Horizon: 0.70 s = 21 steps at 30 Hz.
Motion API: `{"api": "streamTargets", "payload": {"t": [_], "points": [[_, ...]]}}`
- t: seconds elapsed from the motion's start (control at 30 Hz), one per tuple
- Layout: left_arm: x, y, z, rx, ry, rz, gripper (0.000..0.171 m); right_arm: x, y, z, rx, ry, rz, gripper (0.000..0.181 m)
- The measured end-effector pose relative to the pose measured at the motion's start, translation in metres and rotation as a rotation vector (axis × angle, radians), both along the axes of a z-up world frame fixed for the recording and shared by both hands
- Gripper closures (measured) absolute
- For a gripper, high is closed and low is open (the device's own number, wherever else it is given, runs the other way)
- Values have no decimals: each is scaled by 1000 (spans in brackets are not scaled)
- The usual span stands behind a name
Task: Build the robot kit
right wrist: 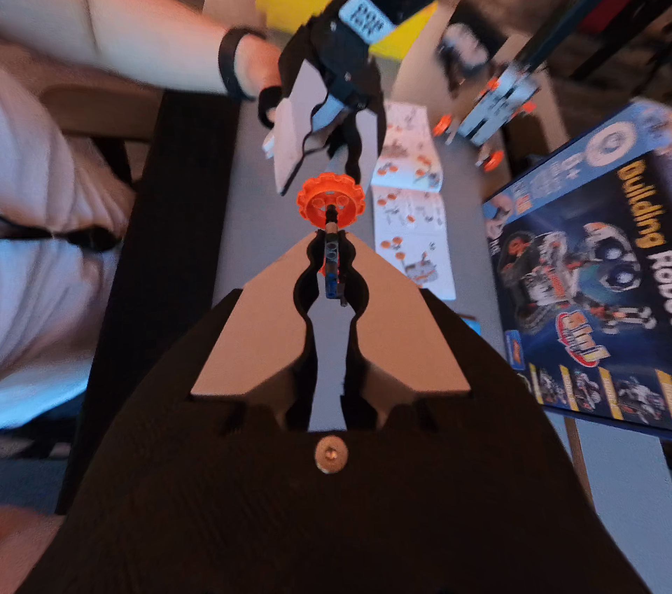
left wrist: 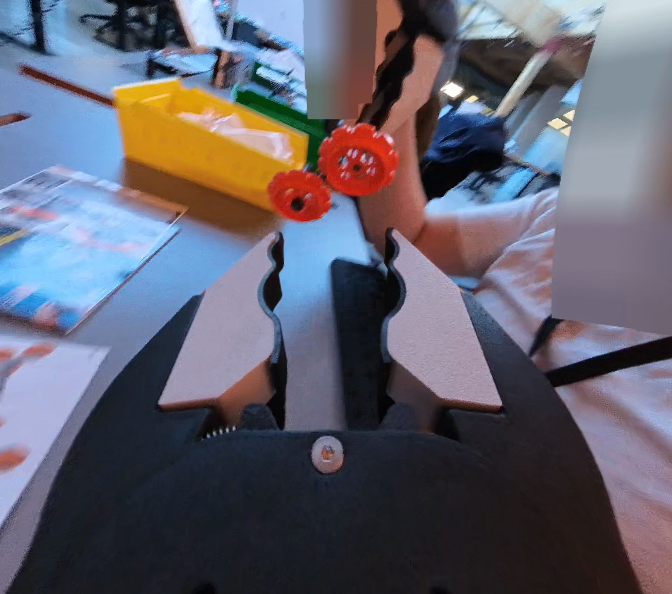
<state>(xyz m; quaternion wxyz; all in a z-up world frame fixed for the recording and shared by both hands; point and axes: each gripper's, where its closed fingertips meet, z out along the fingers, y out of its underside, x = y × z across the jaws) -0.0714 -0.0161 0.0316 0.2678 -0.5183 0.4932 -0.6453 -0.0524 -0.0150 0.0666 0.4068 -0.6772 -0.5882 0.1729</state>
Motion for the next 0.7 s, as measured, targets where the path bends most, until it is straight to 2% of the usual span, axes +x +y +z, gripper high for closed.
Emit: {"api": "streamTargets", "payload": {"t": [0.1,0.2,0.33,0.4,0.5,0.57,0.63,0.7], "points": [[-14,14,-41,75,91,97,120,1,4,-42,-66,-131,20,176],[-23,13,-72,183,186,129,139,-2,7,-81,-121,-178,31,176],[-25,9,-93,331,226,164,156,-9,8,-118,-156,-131,40,176],[-25,2,-100,320,227,126,171,-14,7,-126,-131,-68,65,176],[-25,-7,-108,263,213,81,171,-23,-2,-125,-75,96,141,176],[-22,-5,-103,240,174,110,159,-25,-4,-122,-75,197,160,176],[-22,-7,-90,206,105,114,155,-26,-6,-121,-66,265,177,175],[-25,-7,-90,190,112,98,154,-26,-7,-121,-50,291,189,175]]}}
